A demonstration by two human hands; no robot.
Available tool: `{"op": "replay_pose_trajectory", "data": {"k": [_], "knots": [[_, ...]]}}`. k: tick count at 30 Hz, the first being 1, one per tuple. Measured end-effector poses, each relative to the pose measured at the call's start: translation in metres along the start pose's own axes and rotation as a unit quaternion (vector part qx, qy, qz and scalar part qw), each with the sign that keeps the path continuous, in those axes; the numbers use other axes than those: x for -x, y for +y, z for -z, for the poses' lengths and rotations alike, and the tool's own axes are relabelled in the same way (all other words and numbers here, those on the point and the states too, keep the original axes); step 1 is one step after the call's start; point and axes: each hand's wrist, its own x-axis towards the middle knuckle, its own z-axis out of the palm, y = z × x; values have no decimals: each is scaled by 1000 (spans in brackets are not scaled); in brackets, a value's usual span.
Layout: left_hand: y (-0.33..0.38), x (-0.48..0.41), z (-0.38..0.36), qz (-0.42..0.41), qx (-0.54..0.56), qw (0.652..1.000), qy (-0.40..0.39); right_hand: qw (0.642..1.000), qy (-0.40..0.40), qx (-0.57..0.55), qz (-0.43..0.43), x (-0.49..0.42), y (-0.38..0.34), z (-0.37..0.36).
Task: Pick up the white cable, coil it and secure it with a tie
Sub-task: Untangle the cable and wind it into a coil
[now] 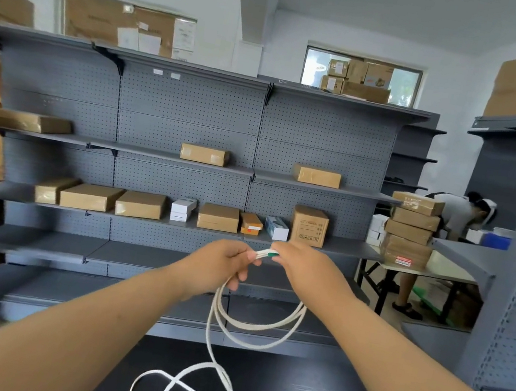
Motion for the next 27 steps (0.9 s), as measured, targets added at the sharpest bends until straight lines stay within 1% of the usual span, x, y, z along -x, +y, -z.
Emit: {"op": "replay_pose_trajectory", "data": {"k": [2,5,8,12,15,17,19,21,23,24,25,27], "knots": [[-3,4,1,17,95,995,-13,1000,15,-3,2,-4,-1,3],[-10,12,4,40,152,987,-22,998,49,-38,-27,-7,-2,8],[-15,21,9,55,149,987,-29,996,81,-23,-36,-13,0,14],[-13,29,10,75,136,988,-23,994,97,-16,-44,-22,-1,22],[-7,34,15,81,129,988,-33,992,110,-26,-47,-27,0,27],[-2,37,21,90,100,990,-42,992,116,-27,-46,-29,2,31],[3,40,30,94,48,994,-31,991,123,-20,-46,-29,4,34],[13,41,40,96,-9,995,16,990,130,-19,-43,-28,6,38],[26,41,51,87,-85,988,94,990,133,-9,-43,-27,7,42],[32,41,56,72,-143,977,144,990,135,-5,-42,-27,8,43],[39,40,60,51,-199,958,202,990,137,-4,-40,-26,8,45],[53,39,63,-17,-248,912,325,990,136,-10,-28,-23,4,45]]}}
